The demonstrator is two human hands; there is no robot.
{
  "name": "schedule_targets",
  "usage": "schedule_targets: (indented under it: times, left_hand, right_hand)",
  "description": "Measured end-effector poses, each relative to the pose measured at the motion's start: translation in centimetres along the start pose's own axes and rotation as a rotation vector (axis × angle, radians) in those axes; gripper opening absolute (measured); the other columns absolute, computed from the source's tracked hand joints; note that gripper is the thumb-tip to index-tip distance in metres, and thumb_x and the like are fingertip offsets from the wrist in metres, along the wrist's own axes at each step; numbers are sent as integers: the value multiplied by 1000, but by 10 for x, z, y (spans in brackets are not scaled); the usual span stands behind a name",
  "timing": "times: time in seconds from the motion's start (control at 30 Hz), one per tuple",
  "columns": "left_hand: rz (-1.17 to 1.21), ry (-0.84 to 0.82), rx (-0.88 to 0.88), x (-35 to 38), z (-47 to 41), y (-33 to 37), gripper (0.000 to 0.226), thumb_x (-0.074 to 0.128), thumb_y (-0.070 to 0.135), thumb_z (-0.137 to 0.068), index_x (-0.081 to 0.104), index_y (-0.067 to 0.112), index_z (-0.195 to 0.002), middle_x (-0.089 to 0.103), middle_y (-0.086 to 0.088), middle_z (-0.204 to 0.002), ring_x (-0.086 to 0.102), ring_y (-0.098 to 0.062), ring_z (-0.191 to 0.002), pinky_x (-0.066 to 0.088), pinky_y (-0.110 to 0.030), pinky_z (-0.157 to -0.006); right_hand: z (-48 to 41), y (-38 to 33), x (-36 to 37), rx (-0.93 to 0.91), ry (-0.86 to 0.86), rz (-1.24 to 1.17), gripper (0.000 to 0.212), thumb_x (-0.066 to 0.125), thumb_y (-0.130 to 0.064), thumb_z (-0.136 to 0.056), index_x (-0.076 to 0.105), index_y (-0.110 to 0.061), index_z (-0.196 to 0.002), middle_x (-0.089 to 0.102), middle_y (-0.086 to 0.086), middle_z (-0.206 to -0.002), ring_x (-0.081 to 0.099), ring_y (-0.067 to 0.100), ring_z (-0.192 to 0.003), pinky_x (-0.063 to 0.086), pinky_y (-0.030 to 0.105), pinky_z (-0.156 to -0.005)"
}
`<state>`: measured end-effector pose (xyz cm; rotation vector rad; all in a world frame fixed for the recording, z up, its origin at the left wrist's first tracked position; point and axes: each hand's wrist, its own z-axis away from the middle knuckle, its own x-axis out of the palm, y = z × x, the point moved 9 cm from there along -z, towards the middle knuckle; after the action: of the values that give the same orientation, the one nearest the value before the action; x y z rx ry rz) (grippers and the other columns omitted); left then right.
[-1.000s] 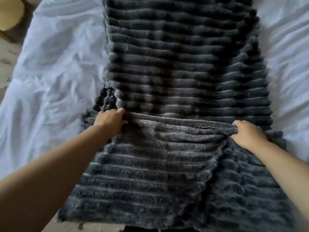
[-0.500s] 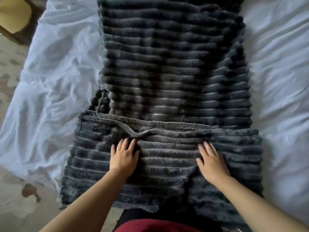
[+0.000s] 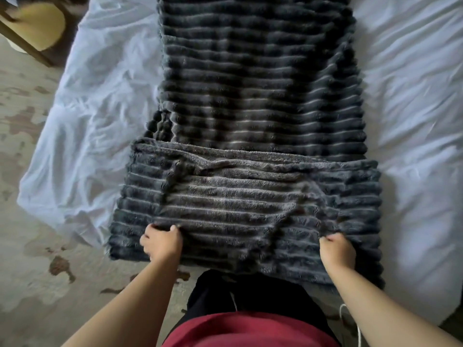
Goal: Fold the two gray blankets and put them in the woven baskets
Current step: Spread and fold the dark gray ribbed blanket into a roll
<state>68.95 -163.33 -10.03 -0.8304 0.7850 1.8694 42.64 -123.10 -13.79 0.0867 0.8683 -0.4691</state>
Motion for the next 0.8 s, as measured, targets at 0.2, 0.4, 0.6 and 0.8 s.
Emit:
schedule_targets:
  times: [0.2,0.4,0.6,0.8]
  left_hand:
    - [790,-385,-576,49,-9,-92,77,54,56,-89,30,13,-148,27,-17,-154,39,-45,-130,38,-55,-98]
    - [1280,-629,-448,52,-23,-62,52,64,50,-83,63,18,-125,61,-13,-130,53,-35,-121,32,-55,-110]
    - [1465,-711,-286,-3,3,-7,43,69,25,-60,67,16,-102,72,-8,-105,64,-28,-102,43,-47,-101]
    - [1578,-875,161,-131,64,66,53,67,19,-43,66,11,-95,69,-5,-96,66,-21,-88,46,-36,-100]
  right_hand:
    - [40,125,75,663,-124,-701,61,58,-48,-90,53,-2,-130,59,15,-124,59,35,-108,50,46,-93]
    - [32,118,91,765,-205,-1453,67,57,-49,-90,38,-20,-146,36,10,-153,35,36,-138,27,56,-113]
    - [62,80,21,589,-64,-1688,46,48,-14,-96,41,-19,-142,33,10,-153,32,33,-141,24,46,-117]
    - [144,15,-129,-14,-111,-2021,34,56,-21,-73,64,-22,-107,72,2,-103,63,23,-108,44,38,-100]
